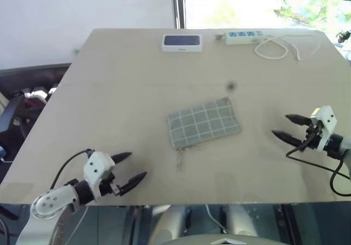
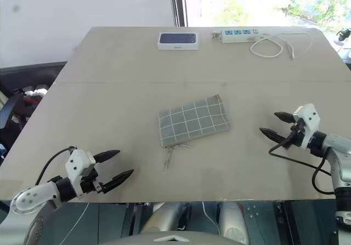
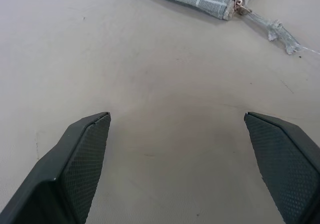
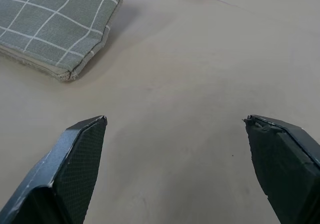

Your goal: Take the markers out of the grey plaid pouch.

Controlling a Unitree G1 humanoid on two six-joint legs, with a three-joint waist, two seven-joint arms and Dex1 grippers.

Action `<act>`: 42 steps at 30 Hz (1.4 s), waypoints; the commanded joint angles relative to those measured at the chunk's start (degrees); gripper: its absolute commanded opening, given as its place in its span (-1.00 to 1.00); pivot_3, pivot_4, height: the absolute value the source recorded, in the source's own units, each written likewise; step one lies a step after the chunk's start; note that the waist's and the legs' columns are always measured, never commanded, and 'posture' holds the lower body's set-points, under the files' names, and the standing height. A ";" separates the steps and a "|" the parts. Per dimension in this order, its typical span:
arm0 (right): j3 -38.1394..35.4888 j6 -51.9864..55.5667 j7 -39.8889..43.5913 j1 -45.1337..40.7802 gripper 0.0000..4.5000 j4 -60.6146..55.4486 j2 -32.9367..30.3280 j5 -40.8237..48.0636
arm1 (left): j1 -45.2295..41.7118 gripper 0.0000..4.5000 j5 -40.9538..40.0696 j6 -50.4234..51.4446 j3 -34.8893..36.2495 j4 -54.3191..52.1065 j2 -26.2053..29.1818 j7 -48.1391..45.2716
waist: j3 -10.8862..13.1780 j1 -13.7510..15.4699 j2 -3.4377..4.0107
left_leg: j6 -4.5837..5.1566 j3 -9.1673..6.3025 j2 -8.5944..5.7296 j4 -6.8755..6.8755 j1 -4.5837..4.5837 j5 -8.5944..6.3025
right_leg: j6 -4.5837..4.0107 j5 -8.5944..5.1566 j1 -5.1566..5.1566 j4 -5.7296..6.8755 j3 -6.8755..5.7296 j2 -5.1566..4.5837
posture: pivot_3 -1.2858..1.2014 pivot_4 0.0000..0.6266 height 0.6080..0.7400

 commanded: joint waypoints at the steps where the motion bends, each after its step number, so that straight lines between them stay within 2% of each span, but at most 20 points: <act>1: -0.49 -1.85 0.66 -1.06 1.00 0.38 -0.93 -0.16 | -0.10 0.97 -0.72 -0.94 1.15 0.07 0.22 -0.31 | 0.00 0.00 0.00 | 0.00 0.00 0.00 0.00 0.00 0.00 | 0.00 0.00 0.00 0.00 0.00 0.00 | 0.03 -0.52 0.97; 25: -0.30 -3.10 1.36 -0.51 1.00 0.67 -0.50 -0.25 | -2.22 0.97 -0.87 -1.13 1.59 0.55 0.69 -0.37 | 0.00 -0.02 0.00 | -0.01 0.00 0.00 0.00 0.00 0.00 | 0.00 0.00 0.00 0.00 0.00 0.00 | 0.03 -0.52 0.97; 33: -1.37 8.53 6.86 6.73 1.00 -13.77 -3.16 8.44 | -4.87 0.97 4.85 -8.26 -0.61 2.71 1.25 -0.05 | 0.01 0.07 0.01 | 0.00 -0.01 0.00 0.00 -0.03 0.00 | 0.00 0.00 0.00 -0.03 -0.01 -0.02 | 0.03 -0.52 0.97; 38: -0.26 17.02 6.48 9.51 1.00 -24.49 -4.75 13.48 | -12.17 0.97 9.06 -14.62 -5.08 5.36 2.22 -1.41 | 0.02 0.16 0.04 | 0.18 -0.05 0.00 0.01 -0.02 -0.11 | 0.00 0.00 0.00 0.01 -0.05 -0.01 | 0.03 -0.52 0.97; 42: 1.11 19.96 4.44 9.20 1.00 -29.76 -3.64 15.16 | -19.88 0.97 17.03 -26.62 -10.44 12.85 2.90 -1.58 | 0.01 0.10 0.03 | 0.20 -0.04 0.00 0.06 -0.02 -0.13 | 0.00 0.01 0.01 0.01 -0.05 -0.01 | 0.03 -0.52 0.97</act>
